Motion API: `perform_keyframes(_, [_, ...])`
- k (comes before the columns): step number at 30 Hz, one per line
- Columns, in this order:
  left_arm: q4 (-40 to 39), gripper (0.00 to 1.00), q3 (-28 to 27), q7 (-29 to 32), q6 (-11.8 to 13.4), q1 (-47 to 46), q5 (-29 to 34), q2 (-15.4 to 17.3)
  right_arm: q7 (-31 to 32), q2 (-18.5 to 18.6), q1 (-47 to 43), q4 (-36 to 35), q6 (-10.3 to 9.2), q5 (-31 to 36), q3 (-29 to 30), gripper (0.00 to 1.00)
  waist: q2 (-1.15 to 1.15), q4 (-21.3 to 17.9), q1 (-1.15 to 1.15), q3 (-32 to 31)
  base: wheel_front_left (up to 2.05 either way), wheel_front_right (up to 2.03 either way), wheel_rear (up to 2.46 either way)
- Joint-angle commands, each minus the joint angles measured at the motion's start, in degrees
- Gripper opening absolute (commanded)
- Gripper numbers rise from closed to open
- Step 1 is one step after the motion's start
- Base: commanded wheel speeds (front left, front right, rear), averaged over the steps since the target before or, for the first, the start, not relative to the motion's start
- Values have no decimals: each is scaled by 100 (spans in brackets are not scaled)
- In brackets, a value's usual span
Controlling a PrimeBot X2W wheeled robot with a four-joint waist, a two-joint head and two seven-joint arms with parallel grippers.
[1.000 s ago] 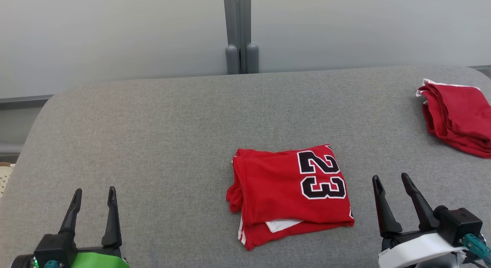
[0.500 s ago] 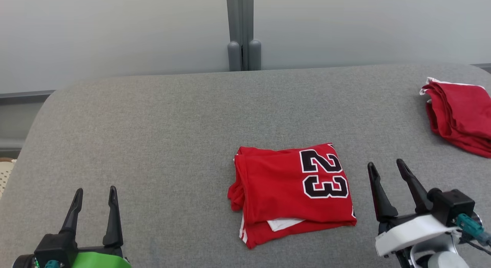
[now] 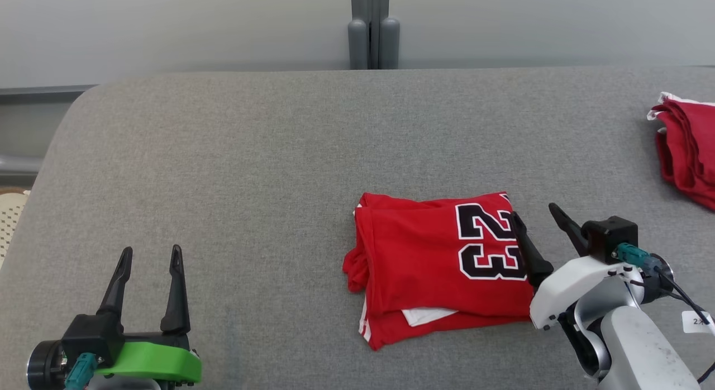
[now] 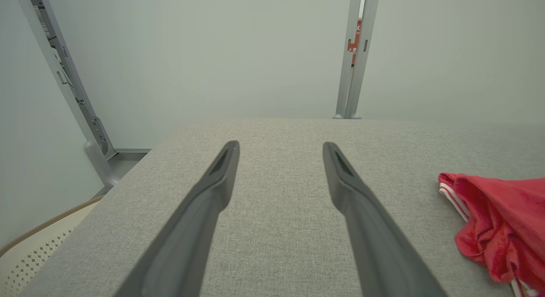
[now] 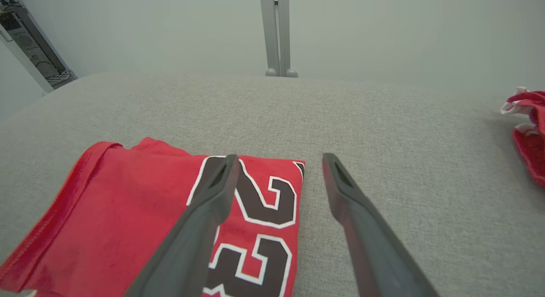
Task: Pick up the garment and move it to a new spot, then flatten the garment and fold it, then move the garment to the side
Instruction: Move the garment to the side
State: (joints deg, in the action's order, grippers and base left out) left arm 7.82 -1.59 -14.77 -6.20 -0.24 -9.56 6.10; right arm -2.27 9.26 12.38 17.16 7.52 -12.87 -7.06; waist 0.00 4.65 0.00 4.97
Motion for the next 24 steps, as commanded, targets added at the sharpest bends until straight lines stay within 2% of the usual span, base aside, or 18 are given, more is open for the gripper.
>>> perform_keyframes(1, [26, 100, 13, -35, -1, -115, -11, -8, -41, 12, 82, 153, -7, 14, -21, 100, 0, 128, 0, 160, 0, 0, 0])
perform_keyframes(6, [86, 100, 46, -37, -2, -246, -33, -30, -102, 47, 206, 866, -7, -38, -110, 100, 0, 200, 0, 352, 0, 0, 0])
perform_keyframes(14, [122, 100, 77, -45, -13, -411, -19, -65, -173, -121, 448, 1976, -6, -97, -251, 100, 0, 273, 0, 538, 0, 0, 0])
perform_keyframes(15, [121, 100, 79, -45, -14, -423, -14, -68, -168, -158, 456, 2100, -6, -129, -286, 64, 0, 279, 0, 543, 0, 0, 0])
perform_keyframes(16, [118, 100, 79, -46, -15, -426, -9, -72, -208, -201, 464, 2174, -7, -191, -289, 21, 0, 282, 0, 546, 0, 0, 0])
perform_keyframes(17, [112, 100, 75, -46, -15, -426, -4, -78, -253, -232, 474, 2245, -7, -248, -292, 0, 0, 285, 0, 548, 0, 0, 0])
perform_keyframes(24, [30, 100, 48, -42, 7, -480, 5, -118, -495, 23, 965, 2320, -15, -318, -423, 0, 0, 155, 0, 690, 0, 0, 0])
